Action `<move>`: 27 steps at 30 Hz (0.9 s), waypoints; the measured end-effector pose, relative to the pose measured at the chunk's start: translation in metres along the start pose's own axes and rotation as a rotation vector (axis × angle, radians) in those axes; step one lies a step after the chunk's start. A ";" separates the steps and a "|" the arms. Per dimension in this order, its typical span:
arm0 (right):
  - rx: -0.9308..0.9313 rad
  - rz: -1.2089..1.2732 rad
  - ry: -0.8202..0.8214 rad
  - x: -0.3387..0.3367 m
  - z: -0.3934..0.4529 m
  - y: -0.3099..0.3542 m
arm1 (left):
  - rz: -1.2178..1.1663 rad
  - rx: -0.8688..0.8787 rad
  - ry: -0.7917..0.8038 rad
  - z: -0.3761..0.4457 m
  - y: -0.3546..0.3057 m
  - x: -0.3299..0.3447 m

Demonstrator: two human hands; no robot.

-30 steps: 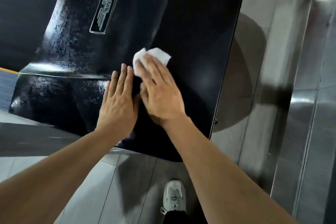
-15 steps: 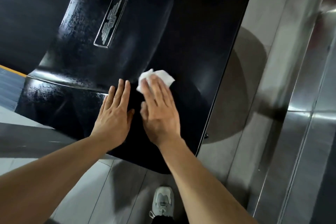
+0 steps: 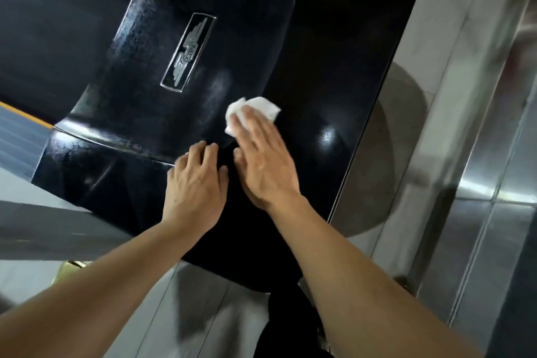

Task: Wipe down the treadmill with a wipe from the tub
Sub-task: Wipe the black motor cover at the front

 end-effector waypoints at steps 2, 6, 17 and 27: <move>0.232 0.008 -0.129 -0.014 -0.013 -0.035 | -0.018 0.014 -0.031 0.011 -0.011 -0.003; 0.816 0.110 -0.224 -0.035 -0.032 -0.089 | -0.019 0.201 0.007 0.038 -0.030 0.005; 0.196 0.019 -0.163 -0.051 0.042 -0.110 | -0.040 0.226 0.042 0.069 -0.046 0.005; -0.144 0.016 0.021 -0.035 0.073 -0.050 | -0.155 0.234 0.066 0.076 -0.042 0.008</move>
Point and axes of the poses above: each hand's wrist, its own z-axis towards the middle knuckle, its own x-axis out of the palm, y = z × x, the point moved 3 cm from there along z, towards the middle knuckle, and after that the axes turned 1 degree about z, right-handed, at the moved point
